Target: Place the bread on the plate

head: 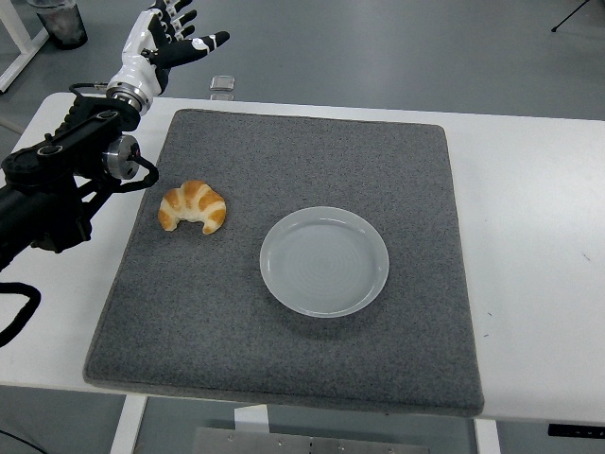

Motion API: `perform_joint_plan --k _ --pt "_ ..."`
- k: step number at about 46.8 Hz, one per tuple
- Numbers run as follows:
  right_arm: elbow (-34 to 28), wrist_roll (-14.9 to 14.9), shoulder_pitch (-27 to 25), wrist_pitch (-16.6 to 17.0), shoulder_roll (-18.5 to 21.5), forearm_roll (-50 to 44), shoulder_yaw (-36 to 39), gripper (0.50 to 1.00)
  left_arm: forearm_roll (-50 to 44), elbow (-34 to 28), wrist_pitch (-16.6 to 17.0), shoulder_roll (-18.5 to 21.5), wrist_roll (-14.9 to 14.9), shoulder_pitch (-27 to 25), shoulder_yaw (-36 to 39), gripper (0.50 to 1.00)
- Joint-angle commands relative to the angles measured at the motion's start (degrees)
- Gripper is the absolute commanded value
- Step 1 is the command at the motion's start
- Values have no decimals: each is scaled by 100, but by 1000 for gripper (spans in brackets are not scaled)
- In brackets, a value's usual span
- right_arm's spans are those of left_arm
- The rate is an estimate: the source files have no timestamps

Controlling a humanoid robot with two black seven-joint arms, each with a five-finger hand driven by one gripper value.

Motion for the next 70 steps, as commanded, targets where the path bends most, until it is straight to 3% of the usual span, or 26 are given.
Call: perform_joint_plan --k 1,7,14,20,26,31,37,42,49,62,70 --pt "-6 -1 0 0 0 0 0 952 106 -226 -119 286 37 -167 519 1000" --pt "3 -1 0 0 0 0 0 952 71 -472 -110 497 98 -387 1407 999" --pt "3 -1 0 0 0 0 0 952 114 -990 -101 1024 450 -791 2408 996" --pt "3 -1 0 0 0 0 0 952 263 -1062 -101 1209 432 -1230 3560 996" --pt "3 -1 0 0 0 0 0 952 922 -1158 -154 1463 432 -1450 4141 1000" --pt "3 -1 0 0 0 0 0 952 1721 -1605 -259 1911 424 -1547 4212 1000" --pt "-6 -1 0 0 0 0 0 952 2829 -2212 -637 2474 406 -1679 4229 1000" --pt "-6 -1 0 0 0 0 0 952 3278 -2529 -786 2843 397 -1749 4229 1000" --pt "3 -1 0 0 0 0 0 954 3787 -2696 -1551 3239 20 -1793 4142 981" --pt "3 -1 0 0 0 0 0 952 4043 -2687 -1613 3284 -42 -1688 4001 975" --pt "3 -1 0 0 0 0 0 952 4183 -2687 -1411 3091 -16 -1504 4027 971"
